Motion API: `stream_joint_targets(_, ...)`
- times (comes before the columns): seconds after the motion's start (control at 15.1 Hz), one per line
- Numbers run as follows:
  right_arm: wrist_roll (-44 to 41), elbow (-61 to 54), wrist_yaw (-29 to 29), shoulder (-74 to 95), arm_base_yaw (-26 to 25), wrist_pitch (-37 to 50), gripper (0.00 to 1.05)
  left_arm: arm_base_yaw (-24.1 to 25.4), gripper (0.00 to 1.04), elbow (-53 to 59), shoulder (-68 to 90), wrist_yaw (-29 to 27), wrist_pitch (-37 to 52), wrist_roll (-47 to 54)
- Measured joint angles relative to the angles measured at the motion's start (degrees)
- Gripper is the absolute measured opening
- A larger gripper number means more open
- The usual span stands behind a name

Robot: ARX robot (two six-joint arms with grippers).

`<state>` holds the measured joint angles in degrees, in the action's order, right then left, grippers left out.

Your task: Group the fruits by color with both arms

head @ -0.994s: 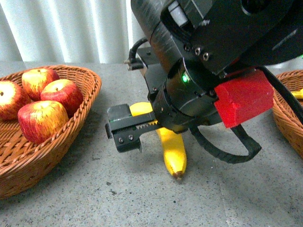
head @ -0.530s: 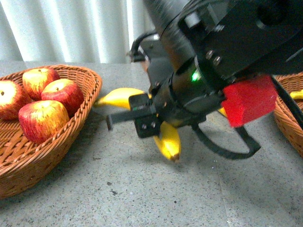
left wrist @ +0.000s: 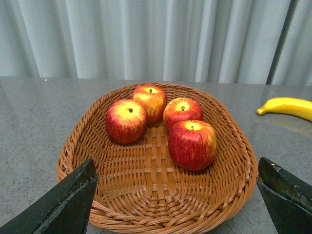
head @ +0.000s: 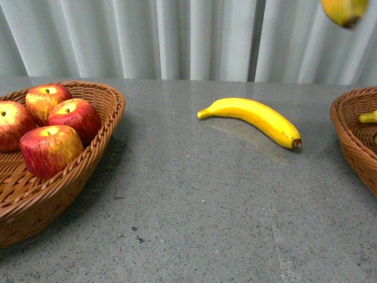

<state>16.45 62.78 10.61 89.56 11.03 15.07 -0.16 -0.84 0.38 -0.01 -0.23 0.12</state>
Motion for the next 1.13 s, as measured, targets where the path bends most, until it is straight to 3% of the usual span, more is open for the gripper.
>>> stream_joint_targets(0.4, -12.13, -6.4, 4.2, -2.03, -22.47, -7.39, 0.33, 0.0, 0.98, 0.0, 0.0, 0.0, 0.0, 0.0)
stream_joint_targets(0.8, -15.32, -6.71, 5.46, -2.8, -23.08, -9.57, 0.33, 0.0, 0.98, 0.0, 0.0, 0.0, 0.02, 0.0)
stream_joint_targets(1.06, -24.92, -6.71, 6.73, -2.67, -28.09, -20.65, 0.33, 0.0, 0.98, 0.0, 0.0, 0.0, 0.0, 0.0)
stream_joint_targets(1.13, -26.69, -6.69, 7.63, -2.67, -29.33, -22.34, 0.4, 0.0, 0.98, 0.0, 0.0, 0.0, 0.0, 0.0)
